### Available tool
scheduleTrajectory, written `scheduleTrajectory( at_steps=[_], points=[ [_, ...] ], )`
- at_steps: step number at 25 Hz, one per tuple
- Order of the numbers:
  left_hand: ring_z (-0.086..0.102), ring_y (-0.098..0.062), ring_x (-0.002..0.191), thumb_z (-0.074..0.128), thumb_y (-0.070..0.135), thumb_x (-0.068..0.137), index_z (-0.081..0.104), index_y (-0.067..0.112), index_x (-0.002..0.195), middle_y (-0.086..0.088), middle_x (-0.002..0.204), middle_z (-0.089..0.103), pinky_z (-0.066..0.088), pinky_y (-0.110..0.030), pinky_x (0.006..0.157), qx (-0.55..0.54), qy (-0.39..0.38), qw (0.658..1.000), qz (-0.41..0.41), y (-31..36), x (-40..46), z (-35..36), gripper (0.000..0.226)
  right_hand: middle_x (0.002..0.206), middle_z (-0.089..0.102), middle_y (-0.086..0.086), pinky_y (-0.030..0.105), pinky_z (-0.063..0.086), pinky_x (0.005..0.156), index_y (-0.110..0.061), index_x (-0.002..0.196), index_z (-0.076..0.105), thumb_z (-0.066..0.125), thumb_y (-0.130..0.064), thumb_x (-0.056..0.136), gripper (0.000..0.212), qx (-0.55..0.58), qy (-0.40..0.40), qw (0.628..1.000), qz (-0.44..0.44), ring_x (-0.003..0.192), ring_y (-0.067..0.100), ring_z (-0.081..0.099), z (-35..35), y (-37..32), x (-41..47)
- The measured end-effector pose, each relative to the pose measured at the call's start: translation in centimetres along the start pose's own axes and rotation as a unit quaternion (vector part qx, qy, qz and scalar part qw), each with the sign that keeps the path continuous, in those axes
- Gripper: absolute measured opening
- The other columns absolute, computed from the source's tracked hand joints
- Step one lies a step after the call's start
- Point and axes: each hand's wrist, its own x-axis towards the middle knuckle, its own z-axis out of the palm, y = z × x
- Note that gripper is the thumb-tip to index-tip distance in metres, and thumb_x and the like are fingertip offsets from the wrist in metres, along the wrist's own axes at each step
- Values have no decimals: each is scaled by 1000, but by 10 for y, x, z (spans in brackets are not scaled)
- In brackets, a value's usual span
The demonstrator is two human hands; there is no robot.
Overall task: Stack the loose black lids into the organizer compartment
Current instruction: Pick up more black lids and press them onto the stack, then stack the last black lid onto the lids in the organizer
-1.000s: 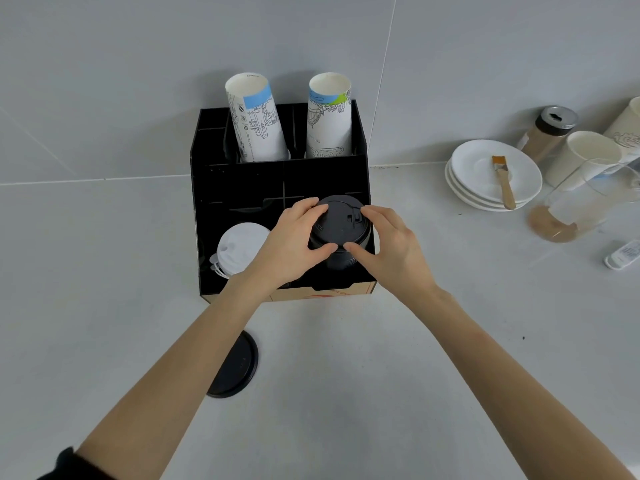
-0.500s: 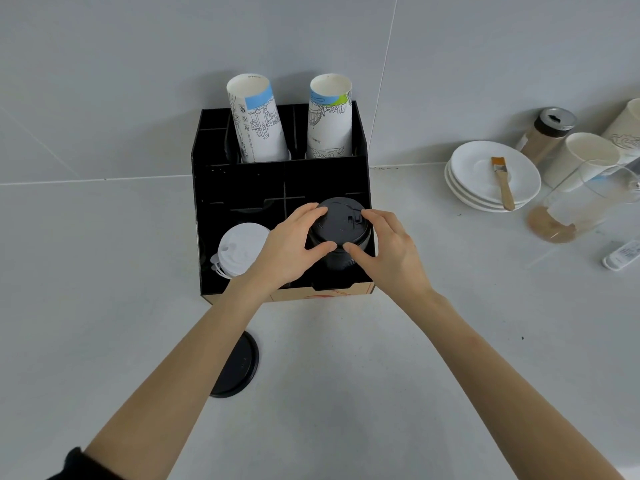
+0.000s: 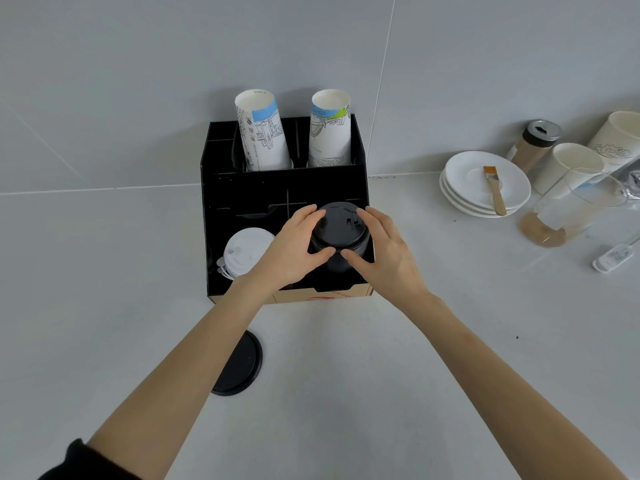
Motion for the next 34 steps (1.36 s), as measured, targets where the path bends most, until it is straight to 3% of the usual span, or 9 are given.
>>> scheduleTrajectory(
  at_steps=[4, 8, 11, 17, 22, 28, 32, 34],
  points=[
    [29, -23, 134, 59, 20, 83, 28, 10, 134, -11, 145, 29, 24, -29, 109, 6, 22, 1000, 9, -3, -14, -10, 61, 142, 37, 10, 43, 36, 108, -11, 131, 34, 61, -17, 82, 57, 2, 4, 999, -36, 131, 25, 36, 1, -14, -9],
    [32, -21, 132, 55, 18, 86, 29, 11, 134, -9, 144, 32, 20, -18, 100, 4, 49, 999, -6, -13, -39, -24, 55, 141, 39, 10, 37, 36, 106, -10, 131, 35, 58, -15, 84, 53, -7, -12, 997, -73, 131, 24, 36, 8, -30, -21],
    [33, -22, 131, 55, 17, 85, 31, 12, 133, -7, 143, 35, 25, -27, 105, 2, 62, 998, -32, -22, -59, -31, 53, 140, 42, 9, 33, 34, 106, -10, 130, 36, 56, -15, 84, 51, -22, -34, 994, -98, 130, 23, 38, 19, -39, -31],
    [40, -25, 125, 55, 12, 85, 36, 10, 130, -10, 137, 41, 30, -26, 98, -7, 81, 995, -63, -42, -102, -34, 49, 137, 45, 8, 31, 35, 105, -10, 129, 38, 53, -11, 85, 47, -8, -85, 988, -129, 128, 20, 39, 41, -51, -51],
    [44, -22, 120, 57, 13, 84, 40, 14, 128, -7, 130, 45, 29, -22, 95, -35, 98, 987, -122, -66, -149, -21, 47, 138, 44, 6, 30, 35, 103, -13, 131, 36, 50, -17, 88, 45, -23, -166, 976, -141, 126, 20, 40, 71, -57, -66],
    [39, -24, 122, 60, 15, 81, 38, 13, 128, -9, 134, 42, 26, -22, 97, -51, 74, 973, -210, -92, -191, 7, 52, 148, 31, 5, 31, 26, 112, -13, 136, 28, 50, -20, 88, 53, -56, -306, 940, -138, 134, 21, 30, 111, -56, -76],
    [36, -26, 122, 64, 18, 79, 36, 12, 130, -11, 134, 41, 27, -26, 98, -62, 83, 964, -247, -96, -204, 17, 58, 150, 26, 5, 33, 24, 114, -13, 137, 23, 51, -21, 88, 57, -64, -331, 932, -131, 136, 21, 26, 123, -56, -75],
    [39, -28, 120, 64, 34, 74, 36, 12, 130, -13, 132, 42, 32, -32, 100, -63, 73, 961, -261, -96, -207, 21, 66, 150, 26, 5, 34, 24, 114, -13, 137, 23, 51, -19, 87, 58, -65, -336, 931, -128, 136, 21, 26, 125, -56, -75]
  ],
)
